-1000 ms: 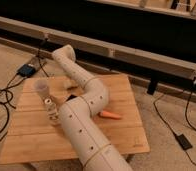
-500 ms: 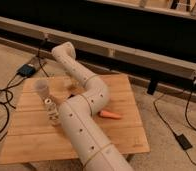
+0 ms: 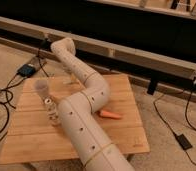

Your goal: Place the white sponge in the ceramic bowl

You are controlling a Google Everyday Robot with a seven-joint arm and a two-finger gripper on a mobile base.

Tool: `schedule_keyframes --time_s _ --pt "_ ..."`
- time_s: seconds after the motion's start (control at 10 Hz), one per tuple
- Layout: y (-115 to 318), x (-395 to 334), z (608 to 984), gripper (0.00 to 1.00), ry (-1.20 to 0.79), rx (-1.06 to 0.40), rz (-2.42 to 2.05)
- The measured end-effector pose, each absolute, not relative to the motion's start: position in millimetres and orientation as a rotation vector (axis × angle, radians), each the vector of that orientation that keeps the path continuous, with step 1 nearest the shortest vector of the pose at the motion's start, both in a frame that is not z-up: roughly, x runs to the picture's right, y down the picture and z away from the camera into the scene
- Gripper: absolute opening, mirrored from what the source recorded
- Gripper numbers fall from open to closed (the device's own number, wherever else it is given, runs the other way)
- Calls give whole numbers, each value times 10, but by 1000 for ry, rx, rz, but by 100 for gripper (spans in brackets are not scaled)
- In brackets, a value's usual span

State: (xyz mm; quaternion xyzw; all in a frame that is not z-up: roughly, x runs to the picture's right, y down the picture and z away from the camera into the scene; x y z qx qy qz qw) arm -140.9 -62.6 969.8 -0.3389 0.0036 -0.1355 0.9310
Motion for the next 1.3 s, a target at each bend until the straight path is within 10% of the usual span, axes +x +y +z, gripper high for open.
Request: schedule_keyframes --time_s 1.3 --pt "-798 -1478 9150 0 -92 -765 -84"
